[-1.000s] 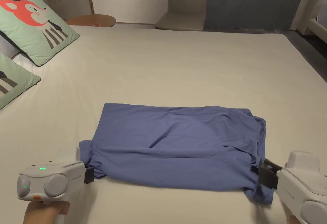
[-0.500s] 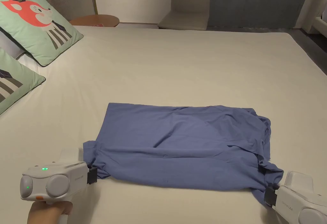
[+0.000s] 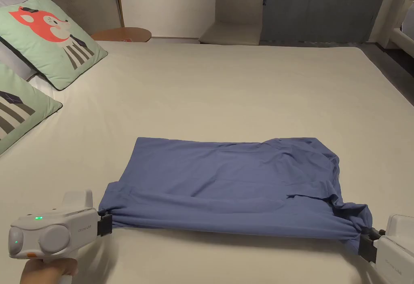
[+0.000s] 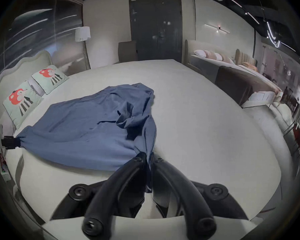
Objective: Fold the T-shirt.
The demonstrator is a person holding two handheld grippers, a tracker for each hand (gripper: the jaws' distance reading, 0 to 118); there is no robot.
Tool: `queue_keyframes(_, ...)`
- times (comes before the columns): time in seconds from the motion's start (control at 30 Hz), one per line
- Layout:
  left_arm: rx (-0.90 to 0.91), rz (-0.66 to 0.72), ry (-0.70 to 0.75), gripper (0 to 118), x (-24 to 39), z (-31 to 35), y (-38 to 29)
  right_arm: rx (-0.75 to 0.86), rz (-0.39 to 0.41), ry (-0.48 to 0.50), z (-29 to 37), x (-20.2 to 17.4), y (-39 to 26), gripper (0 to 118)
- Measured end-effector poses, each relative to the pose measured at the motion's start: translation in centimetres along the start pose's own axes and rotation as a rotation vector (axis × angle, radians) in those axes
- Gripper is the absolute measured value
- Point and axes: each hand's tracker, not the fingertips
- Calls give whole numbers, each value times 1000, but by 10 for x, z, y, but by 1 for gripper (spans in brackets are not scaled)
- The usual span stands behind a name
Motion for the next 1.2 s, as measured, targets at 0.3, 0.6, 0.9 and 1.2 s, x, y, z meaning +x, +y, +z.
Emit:
queue_keyframes(0.3, -79, -28, 14, 4, -11, 29, -43, -105, 29, 15, 13, 7, -51, 3)
queue_keyframes(0.6, -133, -51, 95, 10, -5, 5, -59, -181, 13, -19, 4, -2, -60, 4)
queue_keyframes(0.9, 105, -14, 45, 107, 32, 53, 1, 88, 9, 62, 50, -36, 12, 107)
queue_keyframes(1.2, 644, -86, 6, 107, 113, 141, 48, 527, 84, 64, 118, -94, 84, 107)
